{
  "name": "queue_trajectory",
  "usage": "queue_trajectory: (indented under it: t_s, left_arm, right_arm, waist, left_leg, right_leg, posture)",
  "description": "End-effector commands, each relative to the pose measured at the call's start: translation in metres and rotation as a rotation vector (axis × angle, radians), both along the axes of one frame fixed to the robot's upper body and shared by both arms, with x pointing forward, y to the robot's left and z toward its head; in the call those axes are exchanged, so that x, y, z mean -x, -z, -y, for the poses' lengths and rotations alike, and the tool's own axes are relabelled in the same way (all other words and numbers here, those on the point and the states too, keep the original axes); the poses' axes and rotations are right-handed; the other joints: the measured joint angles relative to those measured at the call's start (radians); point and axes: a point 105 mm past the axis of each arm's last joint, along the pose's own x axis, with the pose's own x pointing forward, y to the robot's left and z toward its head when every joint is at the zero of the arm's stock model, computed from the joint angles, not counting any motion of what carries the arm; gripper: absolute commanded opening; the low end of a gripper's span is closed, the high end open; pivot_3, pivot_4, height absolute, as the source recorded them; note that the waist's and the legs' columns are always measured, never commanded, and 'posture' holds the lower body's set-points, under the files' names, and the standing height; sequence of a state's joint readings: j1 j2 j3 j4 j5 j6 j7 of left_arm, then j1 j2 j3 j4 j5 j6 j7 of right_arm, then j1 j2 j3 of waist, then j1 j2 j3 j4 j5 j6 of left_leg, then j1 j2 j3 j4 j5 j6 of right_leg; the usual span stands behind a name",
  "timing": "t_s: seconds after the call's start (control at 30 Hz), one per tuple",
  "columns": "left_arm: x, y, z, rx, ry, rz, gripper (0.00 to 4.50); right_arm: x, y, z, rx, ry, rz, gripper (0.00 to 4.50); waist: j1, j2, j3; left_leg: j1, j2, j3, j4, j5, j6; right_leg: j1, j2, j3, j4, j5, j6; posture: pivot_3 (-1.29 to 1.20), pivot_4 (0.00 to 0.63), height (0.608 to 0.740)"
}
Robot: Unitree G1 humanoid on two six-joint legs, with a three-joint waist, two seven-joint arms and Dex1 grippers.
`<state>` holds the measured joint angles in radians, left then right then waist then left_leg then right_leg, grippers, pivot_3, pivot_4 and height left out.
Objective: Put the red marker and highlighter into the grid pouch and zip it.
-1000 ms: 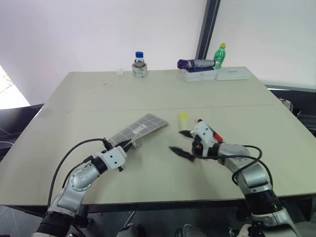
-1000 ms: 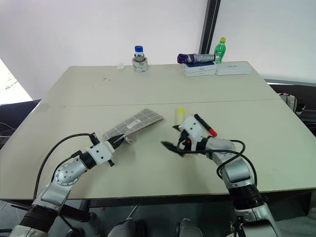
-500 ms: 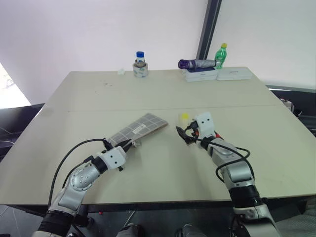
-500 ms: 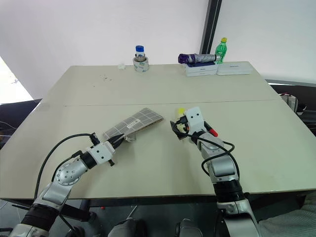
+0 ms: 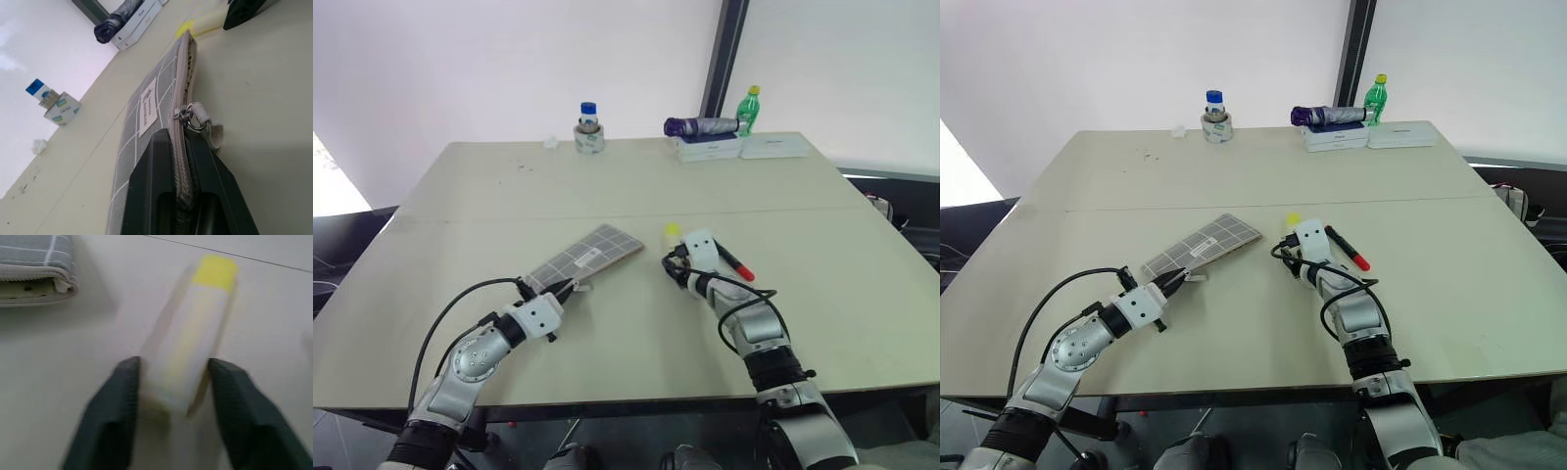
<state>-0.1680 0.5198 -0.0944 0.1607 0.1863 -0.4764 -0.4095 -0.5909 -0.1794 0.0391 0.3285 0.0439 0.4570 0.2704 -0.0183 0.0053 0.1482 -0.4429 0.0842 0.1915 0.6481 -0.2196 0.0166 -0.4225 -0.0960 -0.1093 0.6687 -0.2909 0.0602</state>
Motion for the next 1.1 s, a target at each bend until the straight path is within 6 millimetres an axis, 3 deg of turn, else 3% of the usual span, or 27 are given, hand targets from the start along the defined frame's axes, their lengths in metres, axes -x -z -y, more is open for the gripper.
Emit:
queue_trajectory:
  t_s: [0.03, 0.17, 0.3, 0.43, 0.57, 1.1]
  left_arm:
    - [0.000, -0.013, 0.001, 0.005, 0.010, 0.052, 0.00]
    - [0.000, -0.014, 0.002, 0.008, 0.013, 0.052, 0.00]
    - [0.000, -0.014, 0.002, 0.013, 0.011, 0.048, 0.00]
    - [-0.002, -0.016, 0.001, 0.042, 0.000, 0.046, 0.00]
    - [-0.004, -0.019, 0.002, 0.075, -0.003, 0.044, 0.00]
    - [0.002, -0.015, 0.015, 0.035, 0.063, 0.037, 0.00]
  right_arm:
    - [-0.004, -0.009, 0.005, 0.004, 0.018, 0.034, 0.84]
    - [-0.002, -0.023, 0.010, 0.005, -0.025, 0.093, 0.84]
    - [0.019, -0.046, 0.003, -0.026, -0.255, 0.180, 0.84]
    - [0.054, -0.036, 0.003, 0.015, -0.496, 0.106, 0.84]
    - [0.074, -0.031, 0.005, 0.007, -0.574, 0.051, 0.84]
    - [0.063, -0.035, -0.023, 0.043, -0.601, 0.089, 0.84]
  waist:
    - [0.000, 0.000, 0.000]
    - [0.000, 0.000, 0.000]
    - [0.000, 0.000, 0.000]
    - [0.000, 0.000, 0.000]
    - [0.001, -0.001, 0.000]
    - [0.002, -0.001, 0.000]
  left_leg:
    - [0.000, 0.000, 0.000, 0.000, 0.000, 0.000]
    - [0.000, 0.000, 0.000, 0.000, 0.000, 0.000]
    - [0.000, 0.000, 0.000, 0.000, -0.001, 0.002]
    - [0.000, 0.000, 0.000, 0.000, -0.003, 0.004]
    - [0.000, 0.000, -0.001, 0.000, -0.003, 0.005]
    - [0.000, 0.000, -0.001, 0.000, -0.003, 0.005]
  right_leg:
    - [0.000, 0.000, 0.000, 0.000, 0.000, 0.000]
    - [0.000, 0.000, 0.000, 0.000, 0.000, 0.000]
    - [0.000, 0.000, 0.000, 0.000, 0.000, 0.000]
    - [0.000, 0.000, 0.000, 0.000, 0.000, 0.000]
    - [0.000, 0.000, 0.000, -0.001, 0.000, 0.000]
    - [0.000, 0.000, 0.000, 0.000, 0.000, 0.000]
  posture:
    - [0.00, 0.150, 0.740]
    - [0.00, 0.150, 0.740]
    - [0.00, 0.150, 0.740]
    - [0.00, 0.150, 0.740]
    - [0.00, 0.150, 0.740]
    - [0.00, 0.150, 0.740]
